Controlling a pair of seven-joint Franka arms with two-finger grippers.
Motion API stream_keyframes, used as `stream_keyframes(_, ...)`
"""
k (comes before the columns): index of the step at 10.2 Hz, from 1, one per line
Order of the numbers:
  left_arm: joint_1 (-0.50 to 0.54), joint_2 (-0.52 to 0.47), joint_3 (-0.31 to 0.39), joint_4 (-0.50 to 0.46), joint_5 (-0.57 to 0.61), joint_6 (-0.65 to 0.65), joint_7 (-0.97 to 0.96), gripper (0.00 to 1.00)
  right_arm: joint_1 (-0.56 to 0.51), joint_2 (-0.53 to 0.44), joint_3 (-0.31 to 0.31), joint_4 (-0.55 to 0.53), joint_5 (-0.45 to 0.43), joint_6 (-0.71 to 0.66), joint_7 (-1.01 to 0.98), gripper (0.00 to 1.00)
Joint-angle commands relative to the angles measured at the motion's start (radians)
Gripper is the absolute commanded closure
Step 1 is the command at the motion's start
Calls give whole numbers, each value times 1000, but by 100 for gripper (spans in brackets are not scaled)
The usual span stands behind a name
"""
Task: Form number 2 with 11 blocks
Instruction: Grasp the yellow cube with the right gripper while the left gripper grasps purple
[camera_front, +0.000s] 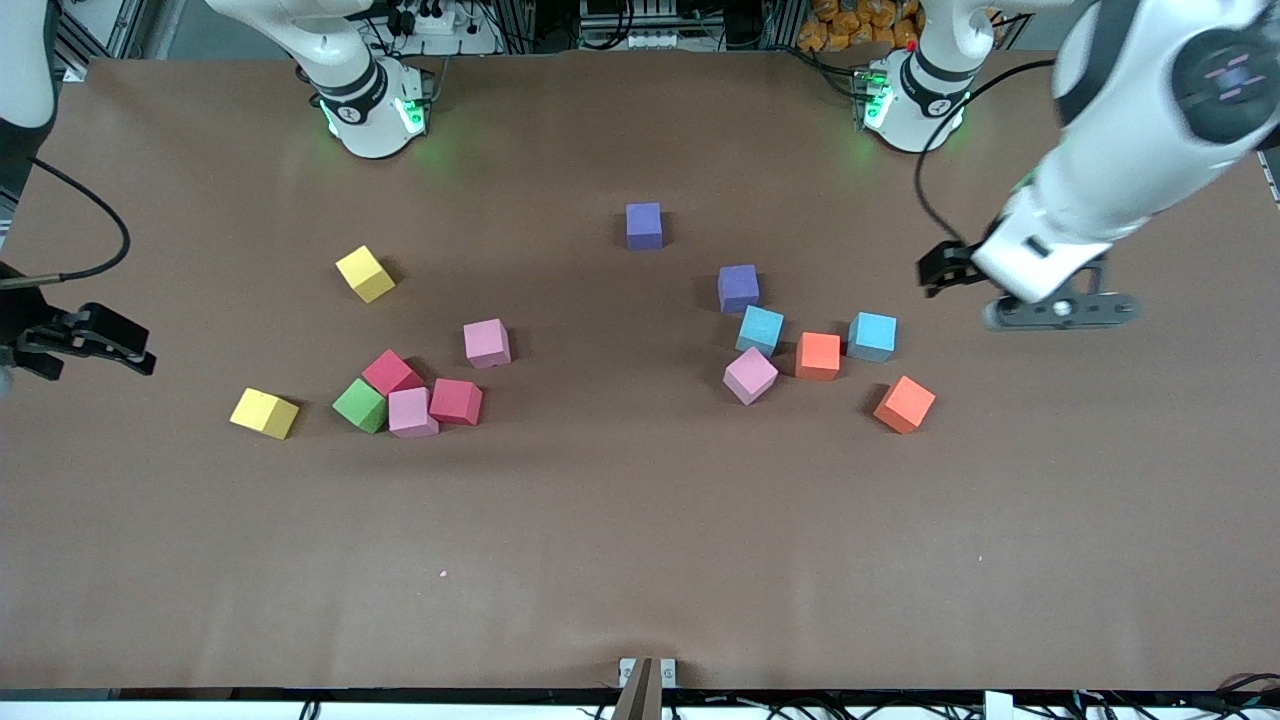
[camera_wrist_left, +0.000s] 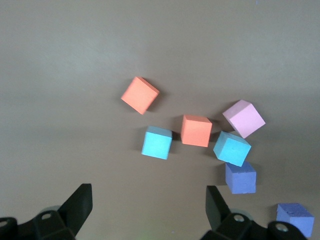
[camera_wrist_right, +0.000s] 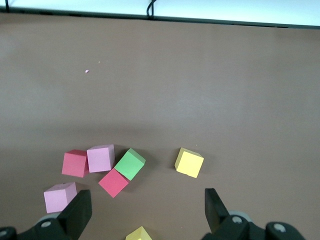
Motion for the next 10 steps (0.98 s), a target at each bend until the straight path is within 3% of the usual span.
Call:
stream_keyframes(1,-57,-16,-10,-117,-15,79,-100,0,26,44,-12,-3,14,-9,-84,0)
stream_keyframes(6,-106,48,-160,-301,-15,292,-277,0,69,41,-10,-231,44,168,-81,0)
stream_keyframes(8,-127,58,-180,-393,-15,411,-279,0,81,15,-10,-441,44,395,-83,0)
stream_keyframes(10,-187,102,-182,-414,-15,481,-364,0,71,-37,-12,-645,44,593,-130,0)
